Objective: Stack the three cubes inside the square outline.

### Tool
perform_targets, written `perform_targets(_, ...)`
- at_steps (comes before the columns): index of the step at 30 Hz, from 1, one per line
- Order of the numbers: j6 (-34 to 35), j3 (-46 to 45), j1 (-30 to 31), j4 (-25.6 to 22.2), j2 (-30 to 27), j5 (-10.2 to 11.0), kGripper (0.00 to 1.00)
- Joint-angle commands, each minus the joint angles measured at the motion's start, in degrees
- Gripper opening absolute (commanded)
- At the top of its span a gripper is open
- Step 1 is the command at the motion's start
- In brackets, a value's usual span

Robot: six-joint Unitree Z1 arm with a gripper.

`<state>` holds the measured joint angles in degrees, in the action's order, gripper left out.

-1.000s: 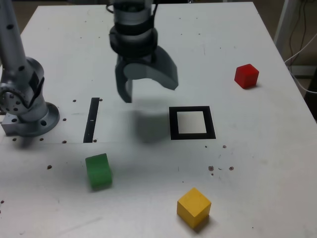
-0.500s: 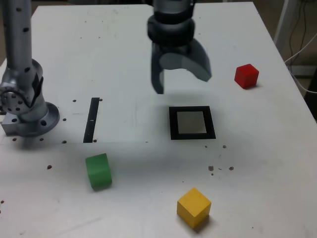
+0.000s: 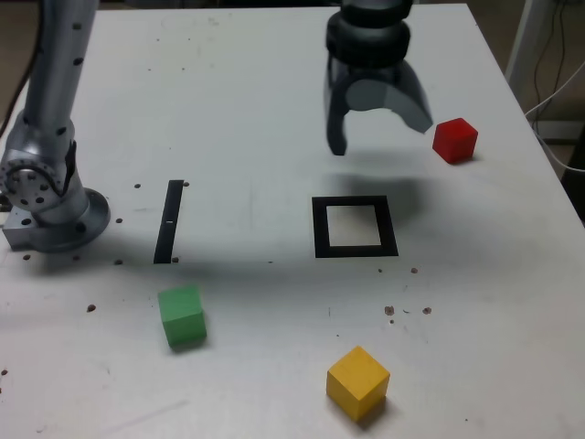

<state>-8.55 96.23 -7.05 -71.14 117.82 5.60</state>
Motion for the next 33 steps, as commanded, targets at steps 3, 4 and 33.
perform_targets(3, -0.27, 5.34, -0.16, -2.20, 3.16, 0.01, 0.99)
perform_targets(4, -0.27, 6.46, -0.16, -2.54, 3.84, -0.03, 0.99)
perform_targets(33, 3.30, 28.63, -1.83, -7.29, 19.73, -1.49, 0.99)
